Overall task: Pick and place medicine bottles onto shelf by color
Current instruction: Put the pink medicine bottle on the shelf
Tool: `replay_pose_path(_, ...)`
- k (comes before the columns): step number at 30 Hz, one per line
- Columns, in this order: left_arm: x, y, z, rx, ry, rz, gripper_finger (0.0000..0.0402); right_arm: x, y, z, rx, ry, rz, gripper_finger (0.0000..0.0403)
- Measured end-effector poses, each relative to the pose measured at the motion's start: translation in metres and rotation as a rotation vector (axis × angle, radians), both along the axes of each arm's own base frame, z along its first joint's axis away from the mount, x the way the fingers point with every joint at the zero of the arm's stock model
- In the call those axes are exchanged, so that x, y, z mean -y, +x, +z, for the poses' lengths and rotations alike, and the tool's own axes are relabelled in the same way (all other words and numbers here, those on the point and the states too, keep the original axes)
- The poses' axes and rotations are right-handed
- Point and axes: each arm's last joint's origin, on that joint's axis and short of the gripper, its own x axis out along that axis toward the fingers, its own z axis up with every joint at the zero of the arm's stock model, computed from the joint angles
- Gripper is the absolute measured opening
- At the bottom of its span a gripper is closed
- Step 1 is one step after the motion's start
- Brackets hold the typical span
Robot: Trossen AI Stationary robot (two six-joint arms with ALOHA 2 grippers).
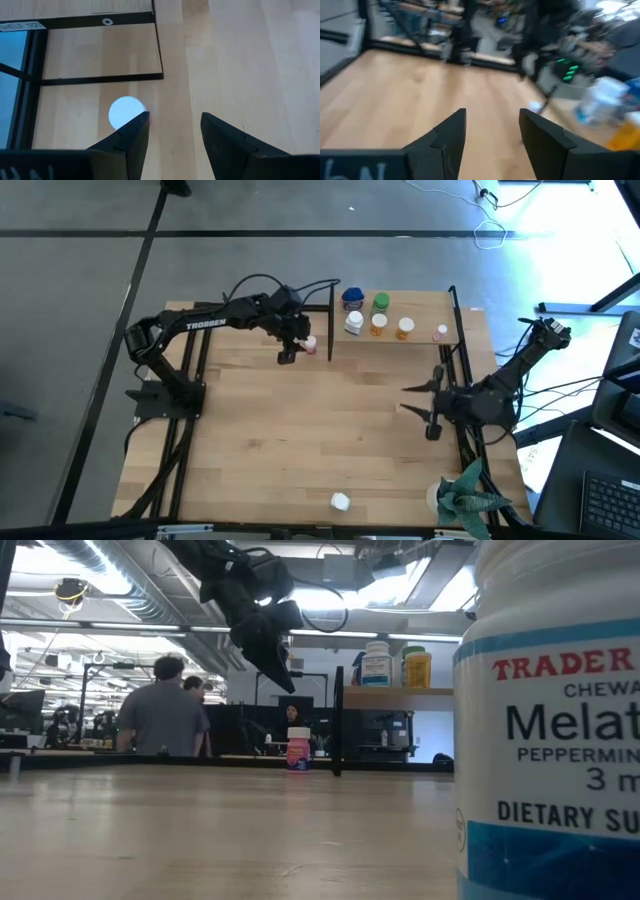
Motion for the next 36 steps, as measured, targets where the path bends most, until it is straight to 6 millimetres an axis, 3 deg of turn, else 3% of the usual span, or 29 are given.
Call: replay_pose_path(36, -0.0023, -0.0011, 0.0001, 0.005, -0.034, 0.058, 0.0172, -0.0012, 0.0, -0.0015, -0.014, 0.039, 0.046, 0.0186)
